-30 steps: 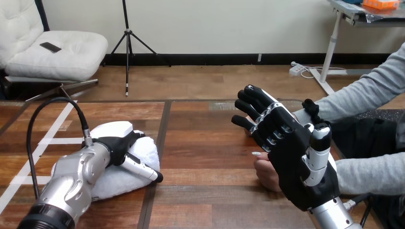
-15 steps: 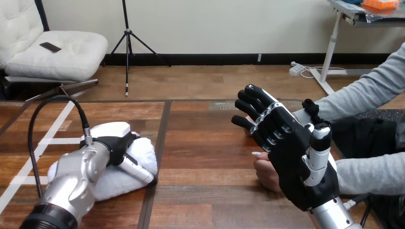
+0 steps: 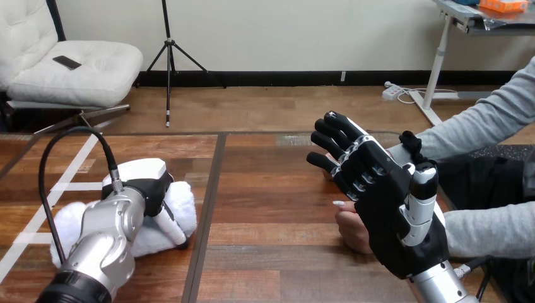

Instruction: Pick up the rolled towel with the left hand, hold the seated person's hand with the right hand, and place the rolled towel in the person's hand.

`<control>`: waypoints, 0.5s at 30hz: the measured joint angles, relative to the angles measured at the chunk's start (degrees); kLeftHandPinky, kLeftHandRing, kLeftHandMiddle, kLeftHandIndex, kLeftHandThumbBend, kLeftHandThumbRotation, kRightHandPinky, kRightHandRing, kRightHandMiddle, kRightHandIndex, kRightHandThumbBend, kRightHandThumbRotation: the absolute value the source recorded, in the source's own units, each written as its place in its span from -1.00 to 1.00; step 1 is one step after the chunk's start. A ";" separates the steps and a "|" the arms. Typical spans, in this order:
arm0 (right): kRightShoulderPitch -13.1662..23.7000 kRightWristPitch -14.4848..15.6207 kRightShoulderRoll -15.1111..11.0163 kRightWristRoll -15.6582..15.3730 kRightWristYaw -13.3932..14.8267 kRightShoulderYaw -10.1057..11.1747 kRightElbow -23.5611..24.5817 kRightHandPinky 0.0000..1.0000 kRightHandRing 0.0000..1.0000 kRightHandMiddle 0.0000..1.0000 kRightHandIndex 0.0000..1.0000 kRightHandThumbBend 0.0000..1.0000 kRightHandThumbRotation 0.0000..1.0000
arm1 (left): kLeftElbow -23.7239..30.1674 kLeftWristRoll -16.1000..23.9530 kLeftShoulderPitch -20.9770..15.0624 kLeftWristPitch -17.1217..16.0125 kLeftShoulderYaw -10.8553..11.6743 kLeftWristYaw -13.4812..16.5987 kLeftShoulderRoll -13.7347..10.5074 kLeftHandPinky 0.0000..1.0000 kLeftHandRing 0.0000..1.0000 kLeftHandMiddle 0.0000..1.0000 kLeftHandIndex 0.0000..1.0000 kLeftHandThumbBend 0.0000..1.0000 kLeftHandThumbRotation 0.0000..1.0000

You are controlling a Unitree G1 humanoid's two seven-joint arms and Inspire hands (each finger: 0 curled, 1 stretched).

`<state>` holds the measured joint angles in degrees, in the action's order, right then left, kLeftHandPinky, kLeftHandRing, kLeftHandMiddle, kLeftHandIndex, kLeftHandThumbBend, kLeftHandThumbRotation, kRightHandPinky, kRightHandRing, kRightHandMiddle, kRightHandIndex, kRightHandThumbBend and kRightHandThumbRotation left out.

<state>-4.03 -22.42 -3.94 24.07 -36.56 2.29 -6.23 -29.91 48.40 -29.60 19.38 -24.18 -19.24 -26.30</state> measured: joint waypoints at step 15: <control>0.00 -0.01 -0.03 -0.11 0.00 0.04 0.00 0.78 0.87 0.83 0.77 0.87 1.00 | 1.97 0.58 1.55 1.13 -0.15 3.15 0.05 -0.39 -0.18 -0.01 0.00 0.48 -1.00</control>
<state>-4.03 -22.43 -3.97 23.96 -36.56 2.33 -6.23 -27.95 48.98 -28.05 20.51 -24.33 -16.09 -26.25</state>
